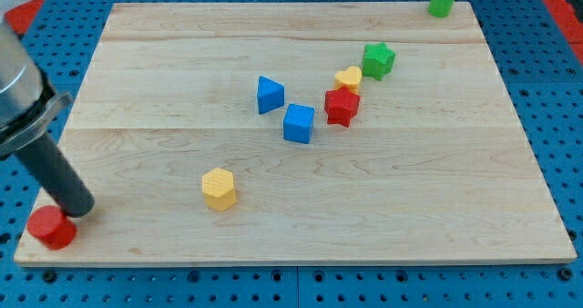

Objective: Point your arm closer to the blue triangle

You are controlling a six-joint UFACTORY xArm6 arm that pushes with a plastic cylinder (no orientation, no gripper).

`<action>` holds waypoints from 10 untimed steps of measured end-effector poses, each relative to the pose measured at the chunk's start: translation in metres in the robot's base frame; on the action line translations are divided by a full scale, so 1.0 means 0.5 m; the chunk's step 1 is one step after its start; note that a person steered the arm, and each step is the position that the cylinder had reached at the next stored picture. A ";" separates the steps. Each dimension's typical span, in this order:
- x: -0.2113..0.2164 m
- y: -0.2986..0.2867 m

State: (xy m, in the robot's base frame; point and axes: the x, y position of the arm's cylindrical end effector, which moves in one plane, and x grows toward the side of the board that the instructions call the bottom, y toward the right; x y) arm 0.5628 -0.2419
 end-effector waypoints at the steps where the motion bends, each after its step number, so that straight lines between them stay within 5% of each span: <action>1: 0.013 -0.002; 3: -0.075 0.009; 6: -0.086 0.031; 10: -0.130 0.229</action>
State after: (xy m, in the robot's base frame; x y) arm 0.4977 -0.1273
